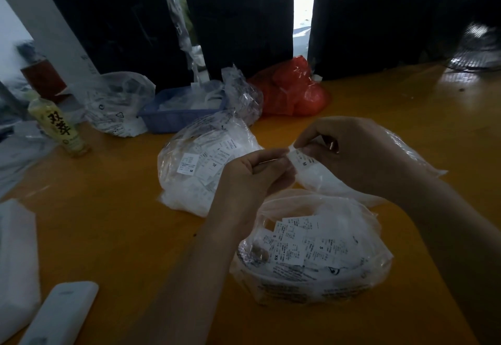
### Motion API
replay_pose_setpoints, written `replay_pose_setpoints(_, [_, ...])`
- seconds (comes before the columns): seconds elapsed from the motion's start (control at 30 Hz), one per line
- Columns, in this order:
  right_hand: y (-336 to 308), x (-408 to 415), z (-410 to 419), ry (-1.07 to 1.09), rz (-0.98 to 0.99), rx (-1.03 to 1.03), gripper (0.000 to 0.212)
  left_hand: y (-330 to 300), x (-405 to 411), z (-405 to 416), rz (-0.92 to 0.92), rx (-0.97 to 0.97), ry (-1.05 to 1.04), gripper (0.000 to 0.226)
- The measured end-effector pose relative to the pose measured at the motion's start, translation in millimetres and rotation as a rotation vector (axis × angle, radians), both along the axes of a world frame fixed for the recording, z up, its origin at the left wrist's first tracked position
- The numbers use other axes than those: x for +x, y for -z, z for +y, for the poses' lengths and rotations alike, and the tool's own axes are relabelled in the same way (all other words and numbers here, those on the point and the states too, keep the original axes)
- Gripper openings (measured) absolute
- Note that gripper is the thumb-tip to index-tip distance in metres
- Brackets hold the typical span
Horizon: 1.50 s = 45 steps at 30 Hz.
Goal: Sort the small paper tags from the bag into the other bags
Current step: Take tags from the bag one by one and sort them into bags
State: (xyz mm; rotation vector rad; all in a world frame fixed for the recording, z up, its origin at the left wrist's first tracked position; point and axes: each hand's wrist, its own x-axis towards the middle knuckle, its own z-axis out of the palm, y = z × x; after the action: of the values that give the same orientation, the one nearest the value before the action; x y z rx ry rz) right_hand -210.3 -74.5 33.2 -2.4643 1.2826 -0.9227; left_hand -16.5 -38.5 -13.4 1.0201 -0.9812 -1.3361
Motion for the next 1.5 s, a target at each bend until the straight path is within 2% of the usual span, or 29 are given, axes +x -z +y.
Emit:
replay_pose_setpoints(0.2, [1,1,1,-0.020,-0.052,0.055,0.020,-2,-1,1,-0.077,0.029,0.038,0.015])
replay_pose_setpoints(0.3, [-1,-1,1,-0.005,-0.062,0.072,0.015,-3,0,2,-0.093,0.034,0.018,0.016])
replay_pose_setpoints(0.97, [-2,-7,-1,-0.001,-0.056,0.120,0.006,1,-4,0,0.052,0.004,-0.084,0.014])
replay_pose_setpoints(1.27, [-5,-10,-2,-0.042,-0.068,0.161,0.012,1,-3,2,0.040,0.000,-0.074,0.010])
replay_pose_setpoints(1.5, [-5,-9,-2,-0.046,-0.010,0.145,0.011,0,-4,2,-0.043,-0.002,-0.078,0.011])
